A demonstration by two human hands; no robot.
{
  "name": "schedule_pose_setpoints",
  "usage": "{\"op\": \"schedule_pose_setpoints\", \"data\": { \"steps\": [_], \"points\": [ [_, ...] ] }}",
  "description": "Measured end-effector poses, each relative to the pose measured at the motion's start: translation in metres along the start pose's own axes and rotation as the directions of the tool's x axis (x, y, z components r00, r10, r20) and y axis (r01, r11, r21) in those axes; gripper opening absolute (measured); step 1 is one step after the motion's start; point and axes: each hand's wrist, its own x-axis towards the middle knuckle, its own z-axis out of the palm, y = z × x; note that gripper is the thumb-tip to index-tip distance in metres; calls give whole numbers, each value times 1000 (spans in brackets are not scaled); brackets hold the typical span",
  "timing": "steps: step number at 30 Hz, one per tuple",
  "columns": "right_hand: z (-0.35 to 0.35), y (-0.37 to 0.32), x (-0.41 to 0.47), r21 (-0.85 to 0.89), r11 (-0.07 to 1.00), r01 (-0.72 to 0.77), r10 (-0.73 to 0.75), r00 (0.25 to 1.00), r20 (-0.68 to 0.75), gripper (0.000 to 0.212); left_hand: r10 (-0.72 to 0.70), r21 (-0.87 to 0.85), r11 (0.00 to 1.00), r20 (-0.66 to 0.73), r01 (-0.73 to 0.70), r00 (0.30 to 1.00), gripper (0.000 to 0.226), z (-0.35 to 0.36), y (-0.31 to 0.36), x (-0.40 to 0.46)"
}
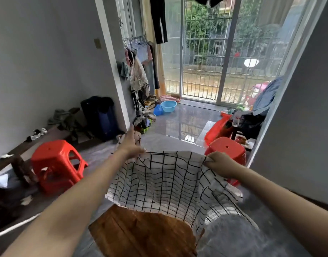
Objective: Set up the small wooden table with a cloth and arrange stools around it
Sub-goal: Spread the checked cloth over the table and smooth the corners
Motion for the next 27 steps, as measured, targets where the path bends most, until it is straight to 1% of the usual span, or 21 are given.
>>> {"op": "schedule_pose_setpoints", "data": {
  "steps": [1,3,4,5,6,8,9,10,12,13,14,16,17,18,20,21,22,23,25,26,27],
  "points": [
    [3,-3,1,26,1000,-14,14,1000,5,31,24,96,995,96,-33,995,107,19,8,-9],
    [9,-6,6,49,997,-55,54,998,18,30,38,316,942,219,-108,975,94,60,10,-27],
    [12,-7,8,56,995,-82,80,996,25,29,40,368,921,236,-127,971,83,79,8,-39],
    [15,-8,10,61,993,-105,103,994,32,29,45,379,916,226,-130,973,73,95,5,-51],
    [19,-8,13,68,989,-131,129,991,39,28,60,355,926,194,-127,979,66,109,3,-64],
    [24,-9,17,85,981,-177,175,984,33,27,127,255,955,111,-151,986,61,132,2,-93],
    [27,-9,20,94,977,-194,193,981,22,27,168,172,968,83,-181,982,60,141,2,-106],
    [28,-11,22,101,973,-208,208,978,15,27,180,65,980,89,-186,980,61,147,4,-121],
    [31,-13,25,140,961,-239,241,970,2,26,144,-160,981,204,-112,968,73,155,11,-143],
    [32,-14,26,172,952,-252,257,966,-4,26,126,-244,968,272,-58,954,82,160,15,-151],
    [33,-16,27,199,943,-265,272,962,-8,26,113,-299,954,309,-17,944,91,166,18,-156],
    [34,-18,29,229,933,-279,292,956,-22,24,102,-378,926,308,23,946,100,174,26,-158],
    [34,-19,29,247,926,-284,300,954,-28,23,105,-403,915,286,20,953,96,176,29,-156],
    [33,-20,28,264,919,-294,312,950,-30,22,119,-417,909,256,-1,959,84,178,30,-153],
    [30,-17,28,273,913,-304,324,946,-31,21,155,-427,903,200,-56,967,43,178,32,-146],
    [28,-15,27,273,912,-307,325,945,-23,21,161,-429,900,165,-76,973,27,176,33,-142],
    [25,-14,24,292,908,-301,317,948,-8,23,156,-432,897,127,-87,980,20,174,34,-138],
    [22,-15,19,358,889,-285,298,954,21,26,150,-447,889,92,-93,984,18,171,37,-134],
    [18,-21,6,585,770,-255,232,966,116,37,143,-479,873,71,-92,987,16,165,44,-125],
    [16,-26,-3,661,710,-242,187,970,155,42,148,-471,877,76,-95,986,18,161,48,-120],
    [14,-31,-11,698,678,-231,139,973,186,46,151,-458,884,87,-95,985,18,159,50,-114]
  ]
}}
